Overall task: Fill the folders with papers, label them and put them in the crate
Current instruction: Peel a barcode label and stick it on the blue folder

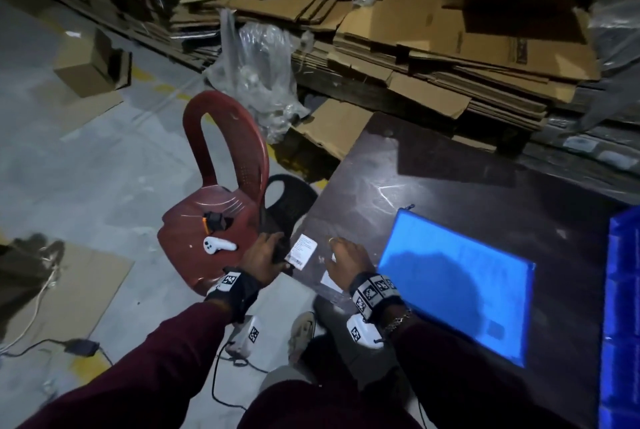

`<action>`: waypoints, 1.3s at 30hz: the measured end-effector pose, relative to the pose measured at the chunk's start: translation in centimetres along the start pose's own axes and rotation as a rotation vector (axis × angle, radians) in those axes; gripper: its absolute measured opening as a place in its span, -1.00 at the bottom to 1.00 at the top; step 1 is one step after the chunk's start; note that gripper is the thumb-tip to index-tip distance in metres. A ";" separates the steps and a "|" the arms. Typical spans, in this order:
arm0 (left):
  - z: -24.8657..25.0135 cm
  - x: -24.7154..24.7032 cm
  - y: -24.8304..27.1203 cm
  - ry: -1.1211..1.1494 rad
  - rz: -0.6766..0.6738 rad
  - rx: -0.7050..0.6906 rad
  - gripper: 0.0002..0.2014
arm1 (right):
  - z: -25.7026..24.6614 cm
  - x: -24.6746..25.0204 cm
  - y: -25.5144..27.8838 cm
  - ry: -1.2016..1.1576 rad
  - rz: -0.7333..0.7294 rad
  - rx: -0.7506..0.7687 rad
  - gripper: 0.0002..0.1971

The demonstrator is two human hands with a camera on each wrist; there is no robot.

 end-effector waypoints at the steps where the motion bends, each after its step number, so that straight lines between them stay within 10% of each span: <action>1: -0.3 0.2 -0.1 0.018 -0.011 -0.013 -0.20 | -1.0 -0.6 -1.0 0.023 -0.007 -0.008 -0.71; 14: -4.1 1.2 -0.3 0.201 -0.030 -0.074 -0.22 | -3.2 -5.0 -6.2 0.087 0.032 -0.222 -0.59; 24: 3.7 5.4 -3.6 0.847 -0.010 0.041 -0.85 | -0.1 0.5 -4.2 -0.692 0.216 -0.197 -0.68; 39: 15.5 4.4 -0.6 1.156 -0.263 0.028 -0.85 | 5.2 8.0 5.4 -1.313 0.299 -0.210 -0.80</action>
Point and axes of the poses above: each hand's wrist, its own y-axis away from the middle knuckle, its own x-axis out of the back of the hand, z = x × y, the point moved 6 cm from there along -y, towards the middle knuckle, and after that the axes turned 1 degree about y, right-handed, at the moved point
